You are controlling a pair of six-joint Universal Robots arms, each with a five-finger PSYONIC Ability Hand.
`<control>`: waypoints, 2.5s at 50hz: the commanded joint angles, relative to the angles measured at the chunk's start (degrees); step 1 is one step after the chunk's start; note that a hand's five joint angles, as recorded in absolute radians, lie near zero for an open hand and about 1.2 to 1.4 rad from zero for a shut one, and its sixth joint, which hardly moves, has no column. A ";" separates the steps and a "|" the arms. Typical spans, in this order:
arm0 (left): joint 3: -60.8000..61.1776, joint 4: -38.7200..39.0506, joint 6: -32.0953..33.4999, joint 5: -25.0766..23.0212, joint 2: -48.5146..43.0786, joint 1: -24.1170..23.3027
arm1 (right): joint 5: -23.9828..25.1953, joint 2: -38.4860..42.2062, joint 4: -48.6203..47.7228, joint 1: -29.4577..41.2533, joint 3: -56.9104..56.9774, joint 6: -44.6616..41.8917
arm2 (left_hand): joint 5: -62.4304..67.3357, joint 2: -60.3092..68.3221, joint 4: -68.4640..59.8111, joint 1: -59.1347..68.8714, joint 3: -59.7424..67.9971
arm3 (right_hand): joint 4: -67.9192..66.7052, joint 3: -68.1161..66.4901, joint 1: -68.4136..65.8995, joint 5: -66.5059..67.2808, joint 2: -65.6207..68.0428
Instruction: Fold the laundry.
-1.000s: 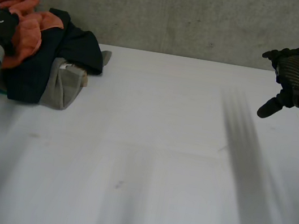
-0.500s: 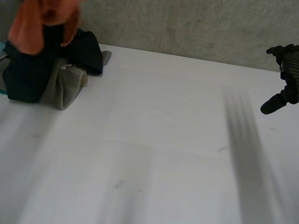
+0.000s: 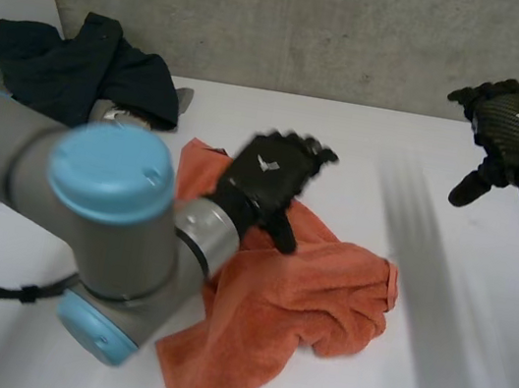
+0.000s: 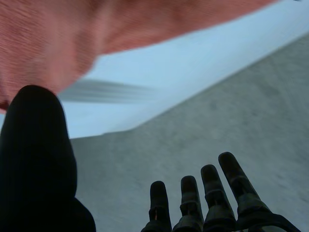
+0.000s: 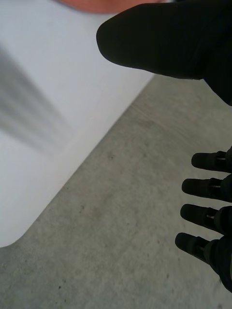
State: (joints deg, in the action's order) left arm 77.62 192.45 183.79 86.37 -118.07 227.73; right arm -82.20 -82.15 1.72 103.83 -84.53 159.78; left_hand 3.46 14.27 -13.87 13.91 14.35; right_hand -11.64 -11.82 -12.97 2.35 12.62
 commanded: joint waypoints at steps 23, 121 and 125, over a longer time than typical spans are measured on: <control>15.10 -1.03 21.79 -7.09 -0.59 17.22 | 0.38 10.95 -8.82 13.85 -14.88 -11.16 | 5.83 5.02 -5.41 5.38 4.93 | 1.64 1.82 2.97 -2.35 -2.62; 22.67 -9.11 15.72 -3.84 20.93 20.03 | 5.74 23.79 -23.52 4.89 -8.55 -11.16 | 66.54 65.73 -66.13 66.09 65.65 | -68.36 -68.18 -67.03 67.65 67.38; 20.12 -9.11 14.84 -3.66 28.75 20.12 | 4.68 16.34 -21.85 4.28 -7.41 -7.38 | 66.54 65.73 -66.13 66.09 65.65 | -68.36 -68.18 -67.03 67.65 67.38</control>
State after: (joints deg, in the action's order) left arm 100.42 183.34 199.54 82.52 -99.34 247.77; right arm -75.32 -58.43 -21.84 108.80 -93.23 147.40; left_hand 55.41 68.20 -68.47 66.02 67.07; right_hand -68.21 -67.77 -64.10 56.29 67.27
